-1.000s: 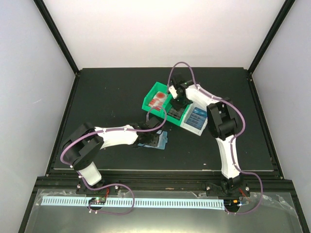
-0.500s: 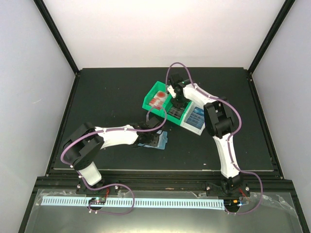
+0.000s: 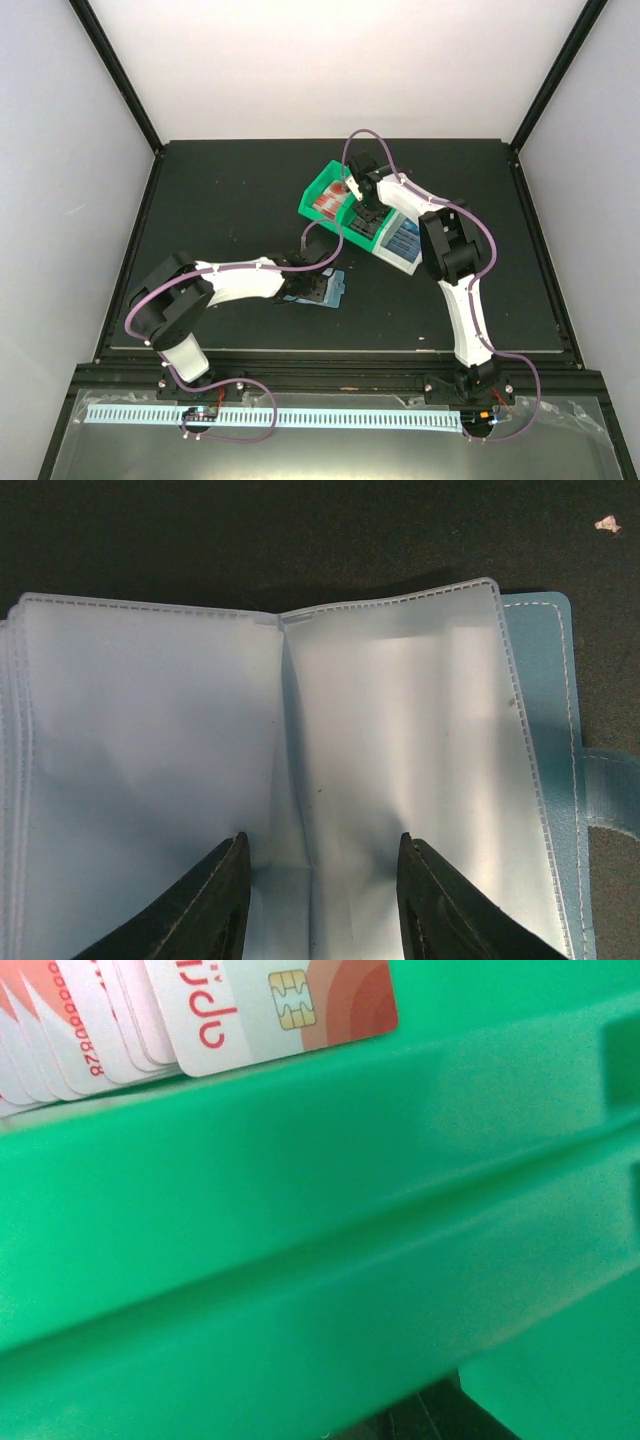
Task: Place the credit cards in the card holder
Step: Pick up the credit card from the storage box.
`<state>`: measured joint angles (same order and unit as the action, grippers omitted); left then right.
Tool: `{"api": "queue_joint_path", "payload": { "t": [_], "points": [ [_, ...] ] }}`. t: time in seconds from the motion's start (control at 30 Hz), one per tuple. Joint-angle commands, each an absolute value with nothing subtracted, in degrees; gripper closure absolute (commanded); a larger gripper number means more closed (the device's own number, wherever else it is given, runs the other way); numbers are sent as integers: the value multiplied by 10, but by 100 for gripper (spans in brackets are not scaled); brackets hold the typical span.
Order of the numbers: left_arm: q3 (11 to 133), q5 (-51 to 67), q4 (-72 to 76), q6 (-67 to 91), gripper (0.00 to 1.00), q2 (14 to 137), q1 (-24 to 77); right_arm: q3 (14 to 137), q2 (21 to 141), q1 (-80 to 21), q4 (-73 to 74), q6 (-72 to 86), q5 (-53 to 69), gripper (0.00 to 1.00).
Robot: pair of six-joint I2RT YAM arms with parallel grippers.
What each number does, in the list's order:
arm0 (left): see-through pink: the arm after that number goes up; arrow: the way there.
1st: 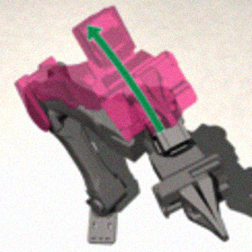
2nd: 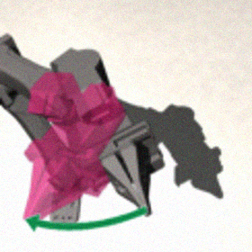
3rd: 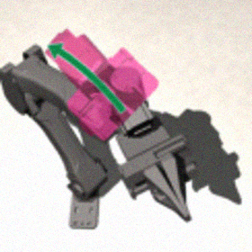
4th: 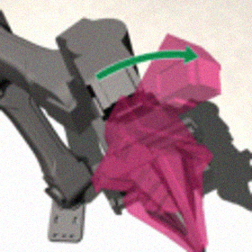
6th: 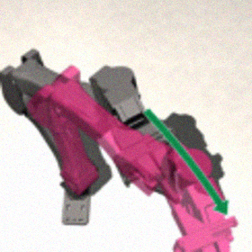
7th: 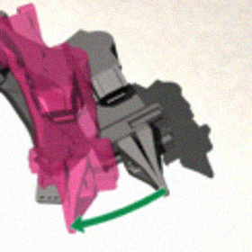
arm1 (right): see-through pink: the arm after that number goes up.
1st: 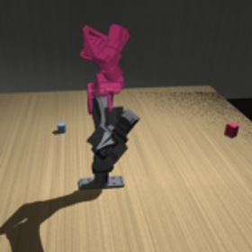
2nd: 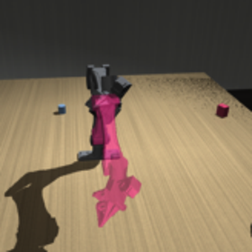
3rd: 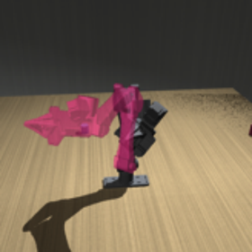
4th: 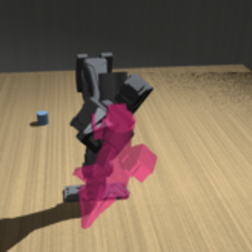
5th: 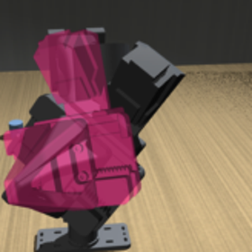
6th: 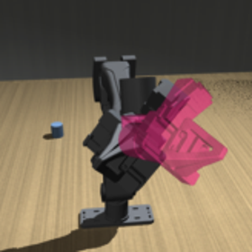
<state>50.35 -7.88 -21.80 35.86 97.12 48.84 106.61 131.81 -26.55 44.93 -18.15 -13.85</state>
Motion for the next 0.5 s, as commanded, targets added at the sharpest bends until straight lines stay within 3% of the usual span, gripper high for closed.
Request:
{"api": "queue_joint_path", "payload": {
  "t": [0.0,0.47],
  "points": [
    [456,-62,-254,370,58,1038,478,1060,1292,-261,429,-189,-177,73],
    [454,-60,-253,372,59,1036,478,1049,1272,-261,421,-189,-206,79]
  ]
}}
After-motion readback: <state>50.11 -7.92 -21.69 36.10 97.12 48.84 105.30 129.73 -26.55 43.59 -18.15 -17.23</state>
